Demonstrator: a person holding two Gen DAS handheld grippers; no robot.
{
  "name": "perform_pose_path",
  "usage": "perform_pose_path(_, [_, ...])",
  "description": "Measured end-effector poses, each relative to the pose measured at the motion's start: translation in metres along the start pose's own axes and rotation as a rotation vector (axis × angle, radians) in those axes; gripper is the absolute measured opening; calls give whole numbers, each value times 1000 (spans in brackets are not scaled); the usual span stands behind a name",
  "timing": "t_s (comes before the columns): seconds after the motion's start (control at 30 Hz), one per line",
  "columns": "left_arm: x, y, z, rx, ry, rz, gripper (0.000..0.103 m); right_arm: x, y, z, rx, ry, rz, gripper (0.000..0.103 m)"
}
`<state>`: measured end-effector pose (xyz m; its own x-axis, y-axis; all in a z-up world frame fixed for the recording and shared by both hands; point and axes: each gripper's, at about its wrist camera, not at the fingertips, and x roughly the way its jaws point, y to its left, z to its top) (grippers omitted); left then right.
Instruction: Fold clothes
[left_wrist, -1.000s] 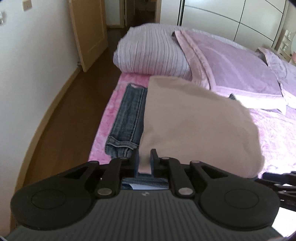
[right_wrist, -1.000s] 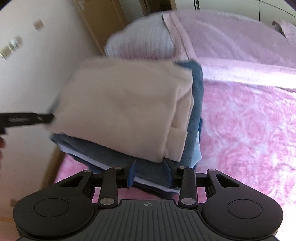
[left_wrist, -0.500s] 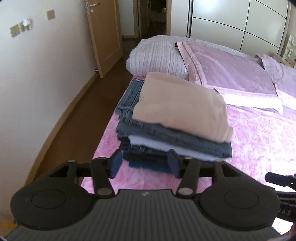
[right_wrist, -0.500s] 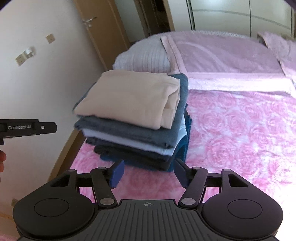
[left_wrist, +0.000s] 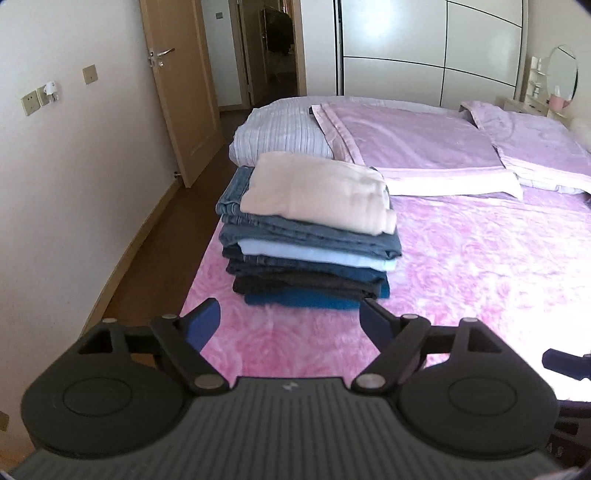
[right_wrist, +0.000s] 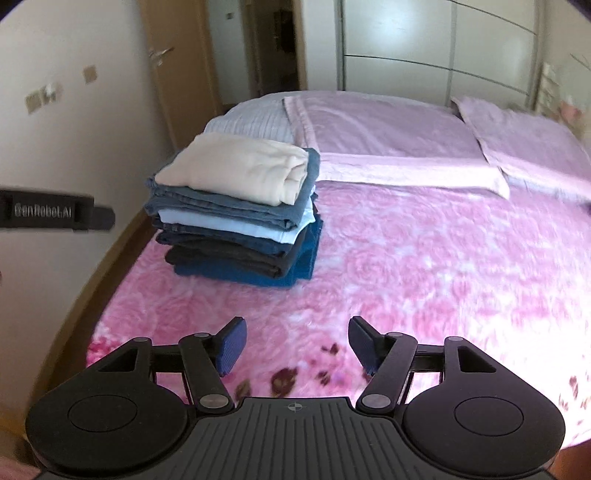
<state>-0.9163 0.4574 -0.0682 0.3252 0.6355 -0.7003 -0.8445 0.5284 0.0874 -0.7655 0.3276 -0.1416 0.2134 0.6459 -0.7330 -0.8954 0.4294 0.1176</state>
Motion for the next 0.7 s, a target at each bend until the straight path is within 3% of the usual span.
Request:
perform_pose_path(0.23, [-31,12,-9,30,-11,-1,79,-30,19,0,111,-3,21,65])
perform_pose_path(0.47, [-39,40,-17,57,-3,-25,79,-27,51,3,193,10,48,65])
perform_pose_path(0.7, [-29,60,-22,78,-6,-45,79,-18,87,-1,171,11,33,65])
